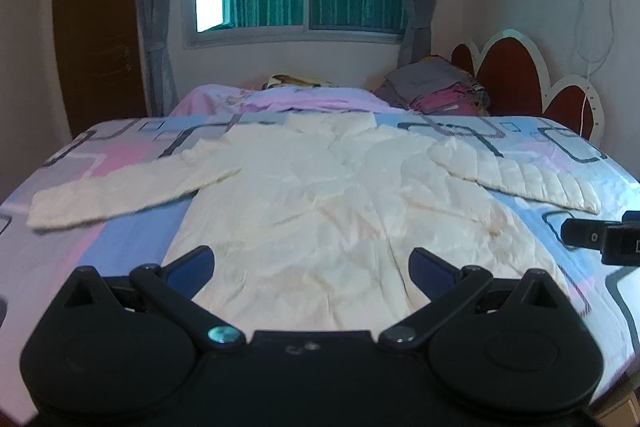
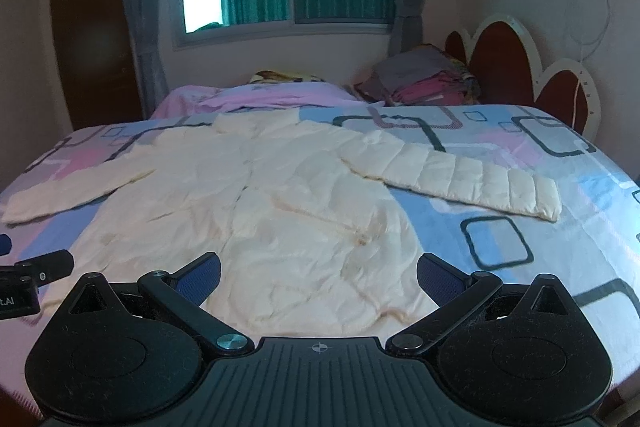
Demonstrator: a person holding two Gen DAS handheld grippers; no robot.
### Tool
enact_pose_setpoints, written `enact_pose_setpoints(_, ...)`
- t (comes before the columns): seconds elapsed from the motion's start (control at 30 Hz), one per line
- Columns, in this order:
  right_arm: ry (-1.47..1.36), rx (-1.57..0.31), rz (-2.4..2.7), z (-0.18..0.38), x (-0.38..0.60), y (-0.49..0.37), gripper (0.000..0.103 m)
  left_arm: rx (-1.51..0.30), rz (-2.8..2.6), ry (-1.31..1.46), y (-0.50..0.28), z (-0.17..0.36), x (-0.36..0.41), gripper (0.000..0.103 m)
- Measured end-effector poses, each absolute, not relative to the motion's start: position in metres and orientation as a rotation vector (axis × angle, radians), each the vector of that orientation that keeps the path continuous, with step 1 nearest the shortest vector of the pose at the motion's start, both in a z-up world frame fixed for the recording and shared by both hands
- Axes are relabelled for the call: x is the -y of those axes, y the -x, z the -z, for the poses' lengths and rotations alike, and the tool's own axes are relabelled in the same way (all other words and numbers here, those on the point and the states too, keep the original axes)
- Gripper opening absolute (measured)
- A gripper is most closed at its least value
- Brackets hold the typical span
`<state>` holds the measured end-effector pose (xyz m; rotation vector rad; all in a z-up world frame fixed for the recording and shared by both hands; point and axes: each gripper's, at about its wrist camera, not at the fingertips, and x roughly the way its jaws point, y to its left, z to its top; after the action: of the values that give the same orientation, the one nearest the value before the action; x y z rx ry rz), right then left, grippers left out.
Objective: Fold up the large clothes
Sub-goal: 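Move the right tool to a sleeve cuff and close on it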
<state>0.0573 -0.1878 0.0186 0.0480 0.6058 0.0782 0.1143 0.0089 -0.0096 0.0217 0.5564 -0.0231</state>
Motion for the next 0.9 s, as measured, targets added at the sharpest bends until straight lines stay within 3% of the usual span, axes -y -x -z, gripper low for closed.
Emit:
enact_pose_setpoints(0.53,-0.03,-0.604,0.089,-0.019,0.222,-0.161,0.103,-0.576,0.199,0.036,-0.235,0.015,0.009,0.103)
enact_pose_setpoints(0.9,-0.305,-0.631,0.303,0.043,0.401,-0.262,0.103,-0.686,0.215,0.002,-0.33,0.056,0.082,0.103)
